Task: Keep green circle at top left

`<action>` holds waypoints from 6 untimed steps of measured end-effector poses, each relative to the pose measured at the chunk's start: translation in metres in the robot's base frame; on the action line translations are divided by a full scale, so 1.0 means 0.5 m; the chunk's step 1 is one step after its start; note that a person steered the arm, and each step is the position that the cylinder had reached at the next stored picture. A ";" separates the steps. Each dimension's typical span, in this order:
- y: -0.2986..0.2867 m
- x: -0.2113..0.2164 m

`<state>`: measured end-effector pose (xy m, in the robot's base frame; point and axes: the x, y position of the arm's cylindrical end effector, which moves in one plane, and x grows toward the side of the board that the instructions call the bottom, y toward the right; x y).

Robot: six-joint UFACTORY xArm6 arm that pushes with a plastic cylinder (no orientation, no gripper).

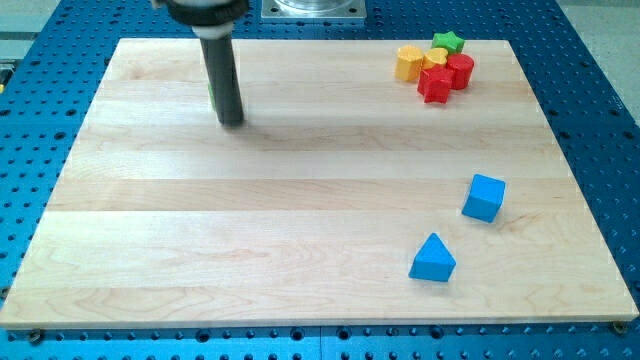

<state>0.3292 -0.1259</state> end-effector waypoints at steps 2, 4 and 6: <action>0.065 -0.085; -0.126 -0.170; -0.163 -0.114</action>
